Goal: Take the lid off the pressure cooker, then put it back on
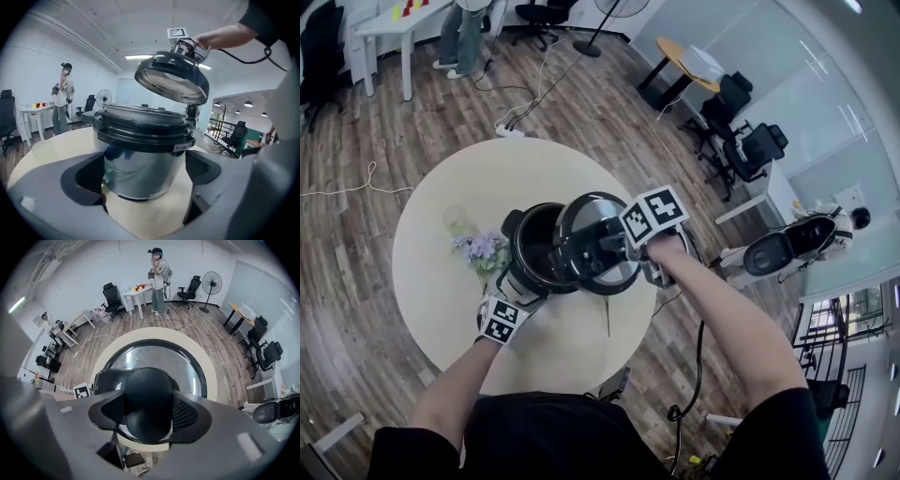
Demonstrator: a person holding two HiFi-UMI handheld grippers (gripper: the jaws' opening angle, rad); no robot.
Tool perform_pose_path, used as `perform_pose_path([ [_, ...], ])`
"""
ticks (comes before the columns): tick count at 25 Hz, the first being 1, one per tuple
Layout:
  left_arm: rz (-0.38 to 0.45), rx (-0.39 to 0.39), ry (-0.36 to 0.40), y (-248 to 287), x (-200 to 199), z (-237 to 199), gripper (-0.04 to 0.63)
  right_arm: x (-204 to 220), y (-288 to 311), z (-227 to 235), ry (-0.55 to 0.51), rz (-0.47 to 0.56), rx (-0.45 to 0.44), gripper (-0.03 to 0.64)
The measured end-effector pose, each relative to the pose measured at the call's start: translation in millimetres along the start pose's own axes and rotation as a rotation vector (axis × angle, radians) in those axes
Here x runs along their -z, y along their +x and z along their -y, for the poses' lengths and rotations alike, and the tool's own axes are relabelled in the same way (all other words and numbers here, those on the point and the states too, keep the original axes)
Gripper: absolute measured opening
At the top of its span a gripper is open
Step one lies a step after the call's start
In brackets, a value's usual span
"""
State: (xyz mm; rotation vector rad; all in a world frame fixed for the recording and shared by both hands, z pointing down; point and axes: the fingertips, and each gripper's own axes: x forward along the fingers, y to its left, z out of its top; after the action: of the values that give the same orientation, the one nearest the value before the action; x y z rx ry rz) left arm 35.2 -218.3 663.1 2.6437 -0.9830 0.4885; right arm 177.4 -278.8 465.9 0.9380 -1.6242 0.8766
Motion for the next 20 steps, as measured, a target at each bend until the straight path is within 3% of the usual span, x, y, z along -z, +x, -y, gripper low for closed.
perform_pose_path([
  [5,-0.006,-0.007,0.010,-5.4,-7.3,0.4,0.518,79.3,-4.3,29.9,-0.025,-0.033,0.062,0.285],
  [11,-0.014,-0.011,0.023,-7.3,-5.7,0.2,0.515,168.5,21.2,39.0,0.053,-0.057,0.059,0.285],
  [16,-0.034,-0.012,0.037,-10.6,-3.4,1.8,0.514,215.5,63.6,23.6,0.109,-0.085,0.028,0.285],
  [20,-0.049,-0.008,0.051,-12.2,-0.9,8.1,0.513,232.0,81.7,13.5,0.171,-0.048,0.006,0.285],
])
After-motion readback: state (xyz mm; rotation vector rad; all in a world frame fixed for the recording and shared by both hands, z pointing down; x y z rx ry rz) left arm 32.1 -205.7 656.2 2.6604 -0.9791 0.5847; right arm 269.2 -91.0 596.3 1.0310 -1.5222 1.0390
